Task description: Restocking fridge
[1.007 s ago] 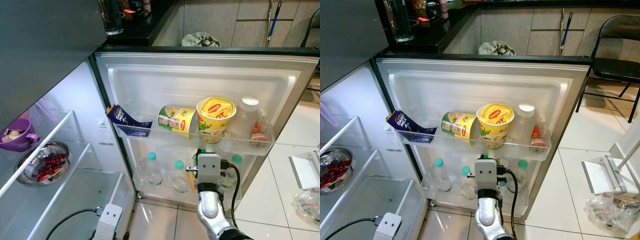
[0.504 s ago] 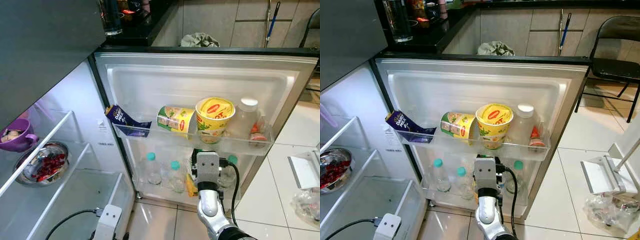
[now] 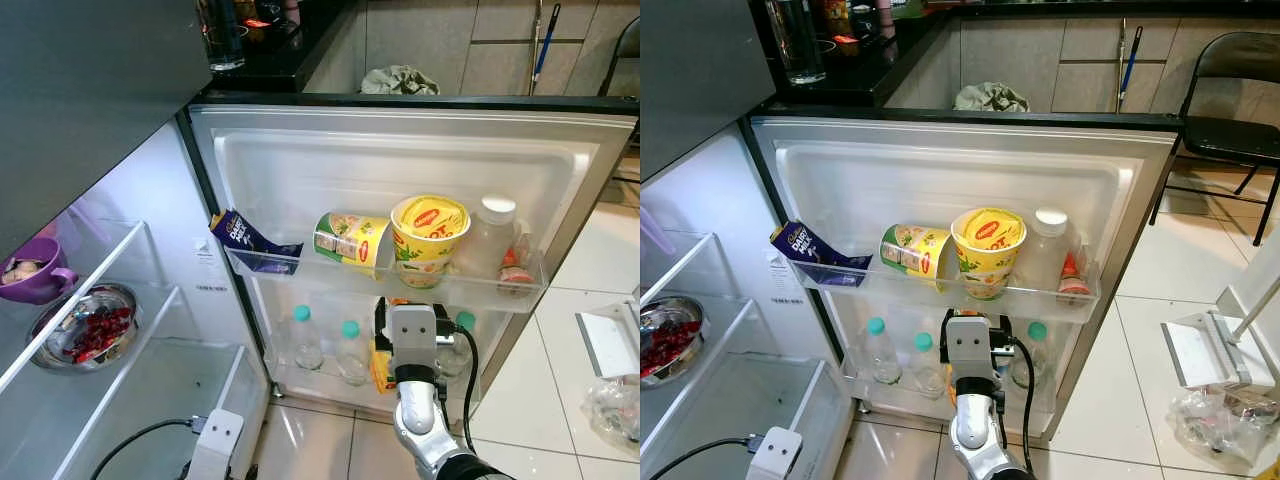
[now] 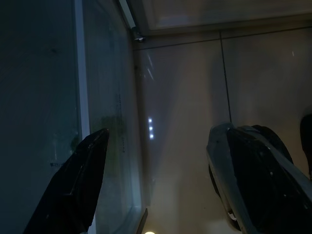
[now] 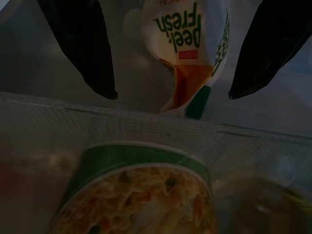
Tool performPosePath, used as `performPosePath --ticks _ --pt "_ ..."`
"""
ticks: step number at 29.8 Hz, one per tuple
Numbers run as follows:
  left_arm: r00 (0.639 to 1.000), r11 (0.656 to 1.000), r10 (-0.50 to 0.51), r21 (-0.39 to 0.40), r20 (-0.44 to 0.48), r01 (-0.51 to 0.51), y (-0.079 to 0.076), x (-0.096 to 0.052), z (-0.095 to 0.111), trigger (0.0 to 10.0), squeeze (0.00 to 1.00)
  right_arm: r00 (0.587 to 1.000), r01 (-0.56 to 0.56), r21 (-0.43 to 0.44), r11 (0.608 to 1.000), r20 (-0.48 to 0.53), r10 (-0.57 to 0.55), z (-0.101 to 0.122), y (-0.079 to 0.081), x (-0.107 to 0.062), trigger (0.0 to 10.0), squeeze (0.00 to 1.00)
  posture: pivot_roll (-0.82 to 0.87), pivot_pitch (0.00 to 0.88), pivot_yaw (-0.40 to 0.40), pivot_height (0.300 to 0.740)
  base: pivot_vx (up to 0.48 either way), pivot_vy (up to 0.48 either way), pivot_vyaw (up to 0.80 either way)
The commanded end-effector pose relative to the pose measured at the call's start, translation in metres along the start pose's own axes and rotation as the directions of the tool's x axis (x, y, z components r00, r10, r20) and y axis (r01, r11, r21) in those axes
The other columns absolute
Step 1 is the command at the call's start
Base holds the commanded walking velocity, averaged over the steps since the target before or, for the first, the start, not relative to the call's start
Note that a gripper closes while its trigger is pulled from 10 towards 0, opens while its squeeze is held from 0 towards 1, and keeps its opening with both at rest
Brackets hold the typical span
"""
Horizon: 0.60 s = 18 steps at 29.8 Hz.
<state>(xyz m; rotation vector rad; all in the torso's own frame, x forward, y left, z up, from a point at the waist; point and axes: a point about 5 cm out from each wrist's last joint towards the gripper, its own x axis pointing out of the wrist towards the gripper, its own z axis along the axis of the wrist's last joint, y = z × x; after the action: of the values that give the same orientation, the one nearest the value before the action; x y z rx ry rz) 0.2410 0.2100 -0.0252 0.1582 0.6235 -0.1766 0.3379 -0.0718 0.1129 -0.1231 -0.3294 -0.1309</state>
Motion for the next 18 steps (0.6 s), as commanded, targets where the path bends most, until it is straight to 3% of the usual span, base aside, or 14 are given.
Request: performPosePath --ticks 1,3,5,7,9,11,12,14,15,16,18 --pt "0.999 1.0 0.009 0.006 -0.032 -0.009 0.003 -0.003 -0.009 10.0 0.0 1.0 -0.013 -0.003 1.0 -0.003 0.013 0.0 0.005 -0.002 10.0 0.0 -0.01 0.216 0.041 0.626 0.0 0.0 0.0" --pt "0.999 1.0 0.011 0.005 -0.031 -0.01 0.003 -0.003 -0.009 10.0 0.0 0.999 -0.028 0.012 1.0 -0.037 0.029 -0.002 0.005 0.0 10.0 0.0 -0.01 0.216 0.039 0.626 0.0 0.0 0.0" --pt "0.999 1.0 0.015 0.001 -0.028 -0.015 0.005 -0.004 -0.009 10.0 0.0 0.983 -0.081 0.044 0.996 -0.161 0.087 -0.013 0.005 0.0 10.0 0.0 -0.01 0.216 0.039 0.626 0.0 0.0 0.0" --pt "0.999 1.0 0.022 -0.004 -0.028 -0.022 0.007 -0.005 -0.009 10.0 0.0 0.925 -0.292 0.044 0.955 -0.243 0.294 -0.03 0.004 -0.011 10.0 0.0 -0.01 0.212 0.035 0.626 0.0 0.0 0.0" --pt "0.999 1.0 0.024 -0.005 -0.029 -0.024 0.007 -0.005 -0.01 10.0 0.0 0.901 -0.355 0.038 0.934 -0.251 0.353 -0.034 0.001 -0.015 10.0 0.0 -0.02 0.211 0.035 0.626 0.0 0.0 0.0" --pt "0.999 0.999 0.03 -0.013 -0.027 -0.031 0.008 -0.005 -0.01 10.0 0.0 0.915 -0.325 0.037 0.945 -0.239 0.324 -0.043 -0.024 -0.02 10.0 0.0 -0.02 0.206 0.036 0.626 0.0 0.0 0.0" --pt "0.999 0.999 0.03 -0.013 -0.027 -0.031 0.008 -0.005 -0.01 10.0 0.0 0.915 -0.325 0.037 0.945 -0.239 0.324 -0.043 -0.024 -0.02 10.0 0.0 -0.02 0.206 0.036 0.626 0.0 0.0 0.0" --pt "0.999 0.999 0.032 -0.018 -0.026 -0.032 0.007 -0.004 -0.01 10.0 0.0 0.938 -0.263 0.026 0.964 -0.226 0.262 -0.047 -0.047 -0.022 10.0 0.0 -0.03 0.203 0.038 0.626 0.0 0.0 0.0" --pt "0.999 0.999 0.032 -0.018 -0.026 -0.032 0.007 -0.004 -0.01 10.0 0.0 0.938 -0.263 0.026 0.964 -0.226 0.262 -0.047 -0.047 -0.022 10.0 0.0 -0.03 0.203 0.038 0.626 0.0 0.0 0.0" --pt "0.999 0.999 0.03 -0.021 -0.025 -0.03 0.006 -0.004 -0.01 10.0 0.0 0.952 -0.217 0.011 0.976 -0.219 0.214 -0.049 -0.065 -0.022 10.0 0.0 -0.04 0.194 0.042 0.626 0.0 0.0 0.0" --pt "0.999 0.999 0.029 -0.022 -0.025 -0.03 0.006 -0.003 -0.01 10.0 0.0 0.955 -0.198 0.004 0.98 -0.224 0.194 -0.05 -0.075 -0.023 10.0 0.0 -0.04 0.194 0.042 0.626 0.0 0.0 0.0"
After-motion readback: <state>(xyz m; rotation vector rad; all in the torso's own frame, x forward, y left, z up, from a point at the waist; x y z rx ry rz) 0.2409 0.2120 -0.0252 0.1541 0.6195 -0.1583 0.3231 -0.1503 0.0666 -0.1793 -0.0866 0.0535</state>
